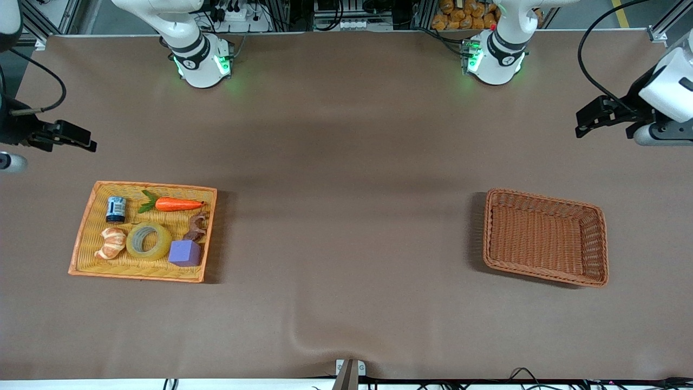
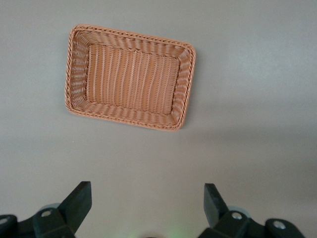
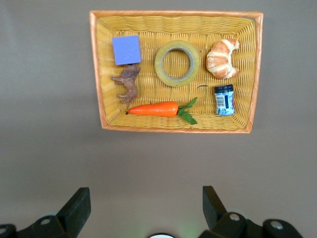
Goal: Transfer tape with both arms
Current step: 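Reach the right gripper down over the yellow tape roll in the tray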
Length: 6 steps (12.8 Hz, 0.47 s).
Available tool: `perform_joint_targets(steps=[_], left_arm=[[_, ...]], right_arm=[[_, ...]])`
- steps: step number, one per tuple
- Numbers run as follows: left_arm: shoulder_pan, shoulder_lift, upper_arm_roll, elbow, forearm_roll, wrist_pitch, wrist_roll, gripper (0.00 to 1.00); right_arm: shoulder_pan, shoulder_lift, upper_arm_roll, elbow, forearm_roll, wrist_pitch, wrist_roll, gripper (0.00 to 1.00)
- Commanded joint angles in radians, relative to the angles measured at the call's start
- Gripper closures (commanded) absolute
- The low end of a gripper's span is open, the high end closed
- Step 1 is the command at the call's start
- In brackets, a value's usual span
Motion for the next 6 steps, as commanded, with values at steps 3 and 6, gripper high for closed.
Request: perform_joint_targets(steps=[3,6], left_arm=[[-0.002,-0.014,-0.004,0.004,0.009,-0.025,-0.012,0.00],[-0.002,-0.012,-0.004,0.010,0.007,-0.024,-0.012,0.00]], right_arm=[[-0.064,0.226,0.004,0.008,0.008,0.163,-0.108,0.00],[-0.069,0.393,0.004,0.008,0.006,0.318,-0.142,0.00]])
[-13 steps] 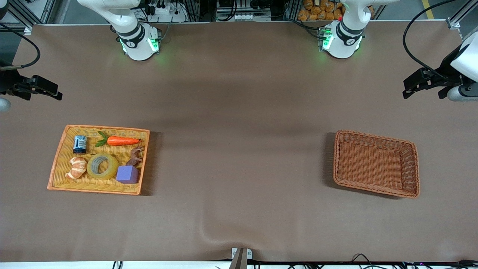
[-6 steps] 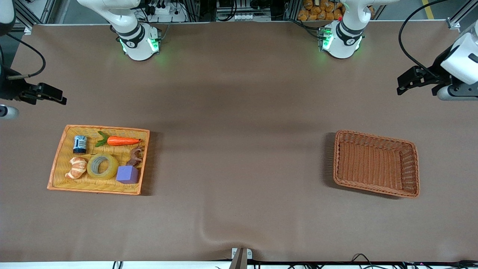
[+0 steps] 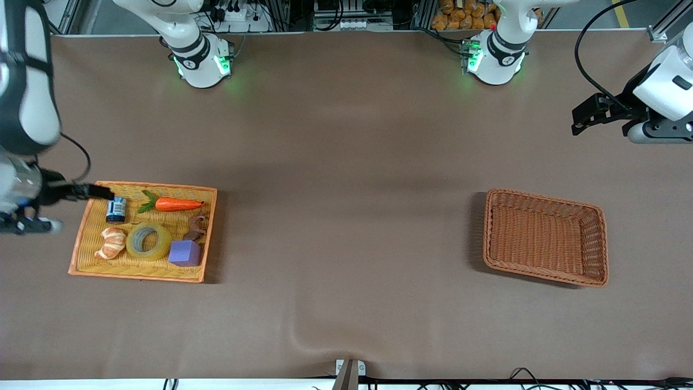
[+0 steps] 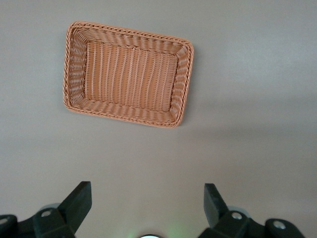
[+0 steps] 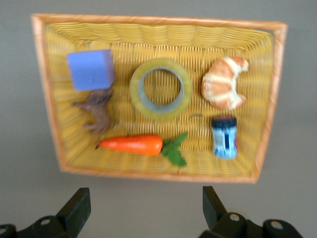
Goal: Transfer tape with both arms
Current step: 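Reach the right gripper down over the yellow tape roll in the tray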
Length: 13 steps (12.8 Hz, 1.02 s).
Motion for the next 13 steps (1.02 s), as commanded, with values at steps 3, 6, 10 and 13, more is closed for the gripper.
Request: perform_joint_targets(steps=[3,6,10,13], left_arm=[[0.004,-0.013,-0.002,0.012,-0.023,-0.007,-0.012,0.00],[0.005,-0.010,-0.001,0.006,-0.016,-0.009,-0.012,0.00],[0.002,-0.017,-0.002,0.009,-0.022,-0.010,-0.013,0.00],[0.004,-0.015,-0.002,0.002,-0.020,-0.015,-0.009,0.00]], right_arm=[[-0.012,0.213,0.011,0.029,0.000,0.183,-0.057,0.00],[-0.044,0.279,0.011,0.029,-0.020,0.280,-0.171,0.00],[-0.071,0.325,0.011,0.006,-0.017,0.313,-0.211,0.43],[-0.071,0.325,0.012,0.005,-0.015,0.313,-0.211,0.92]])
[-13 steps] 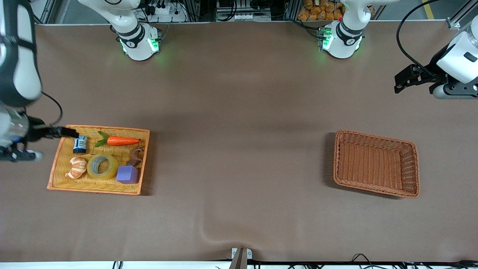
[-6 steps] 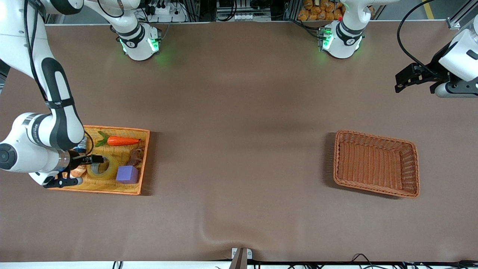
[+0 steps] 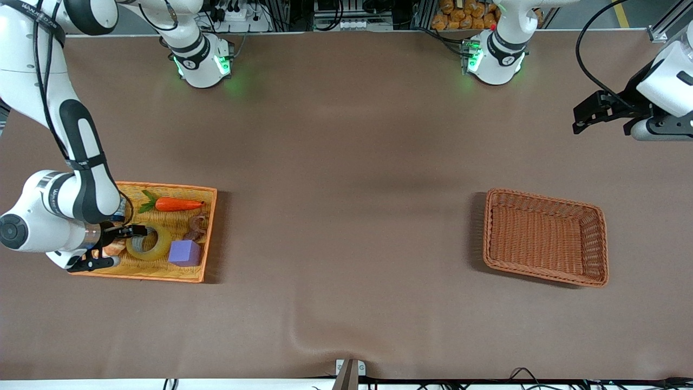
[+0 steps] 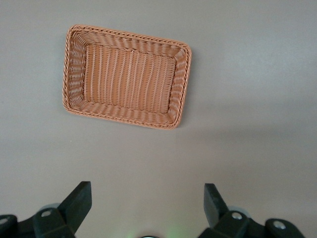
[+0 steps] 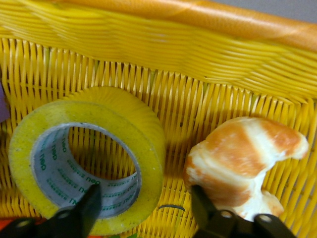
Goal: Transfer tape with both arms
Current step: 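Reach the right gripper down over the yellow tape roll in the tray, then close the right gripper on the tape roll and lift it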
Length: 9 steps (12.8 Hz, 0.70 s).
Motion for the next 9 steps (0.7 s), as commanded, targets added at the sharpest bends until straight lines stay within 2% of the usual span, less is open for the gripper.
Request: perform_joint_targets(steps=[1,6,9], left_arm=[[0.004,-0.012,-0.002,-0.008,-0.014,-0.016,-0.010,0.00],[0.007,-0.019,-0.002,-0.007,-0.017,-0.020,-0.008,0.00],[0.010,-0.016,0.004,-0.011,-0.017,-0.032,-0.010,0.00]], right_arm=[[-0.016,0.000,0.012,0.000,-0.004,0.002,-0.012,0.94],[-0.012,-0.021,0.014,0.007,-0.004,-0.016,-0.012,0.98],[0.001,-0.143,0.020,0.039,0.003,-0.161,-0.010,0.98]])
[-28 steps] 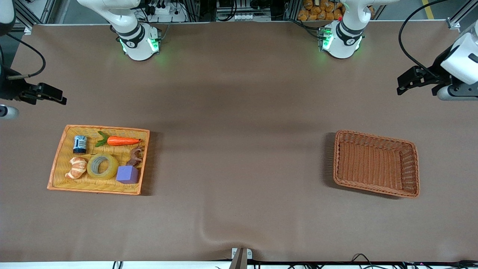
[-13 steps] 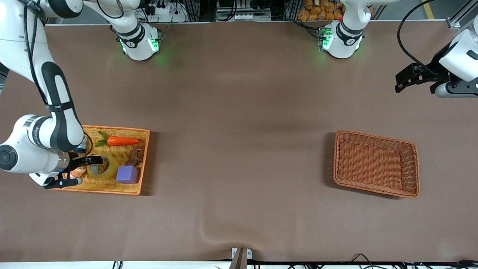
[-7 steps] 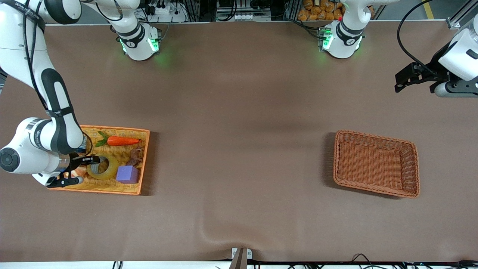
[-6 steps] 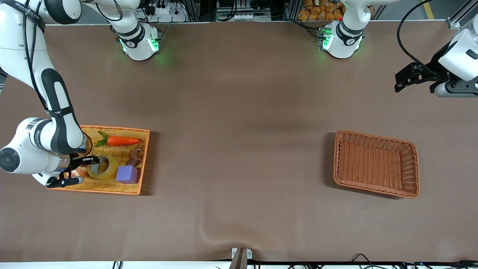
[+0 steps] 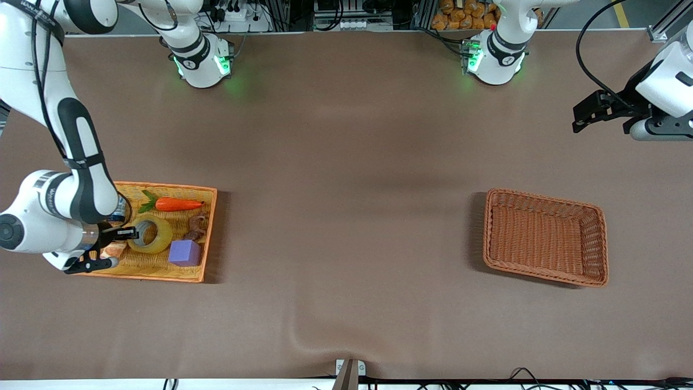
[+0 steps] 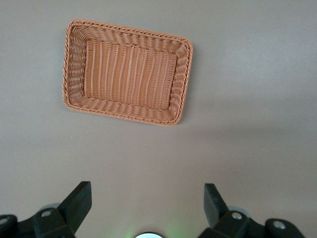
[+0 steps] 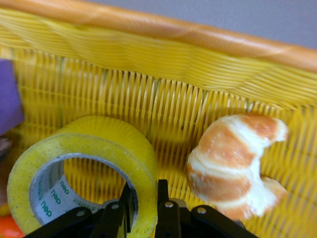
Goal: Transfer tape with both arms
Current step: 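Close the right gripper on the tape roll and lift it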
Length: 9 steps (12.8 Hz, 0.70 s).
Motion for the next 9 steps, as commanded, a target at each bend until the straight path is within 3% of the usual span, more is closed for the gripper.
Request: perform_joint_targets(steps=[1,3,5,7,9], left_arm=[[0.009,-0.014,0.001,-0.008,-0.017,-0.015,-0.010,0.00],[0.009,-0.009,0.006,-0.005,-0.017,-0.014,-0.004,0.00],[0.009,-0.009,0.006,-0.006,-0.017,-0.014,-0.004,0.00],[0.009,-0.009,0.006,-0.011,-0.017,-0.014,-0.005,0.00],[0.007,-0.002,0.006,-0.012,-0.017,-0.014,-0.011,0.00]], right_arm=[[0.015,-0.148,0.026,0.028,0.004,-0.156,-0.023,0.98],[0.054,-0.184,0.105,0.120,0.010,-0.300,-0.046,0.97],[0.093,-0.181,0.182,0.171,0.086,-0.356,0.005,0.97],[0.194,-0.150,0.187,0.175,0.168,-0.341,0.180,0.96],[0.317,-0.120,0.187,0.192,0.172,-0.239,0.405,0.95]])
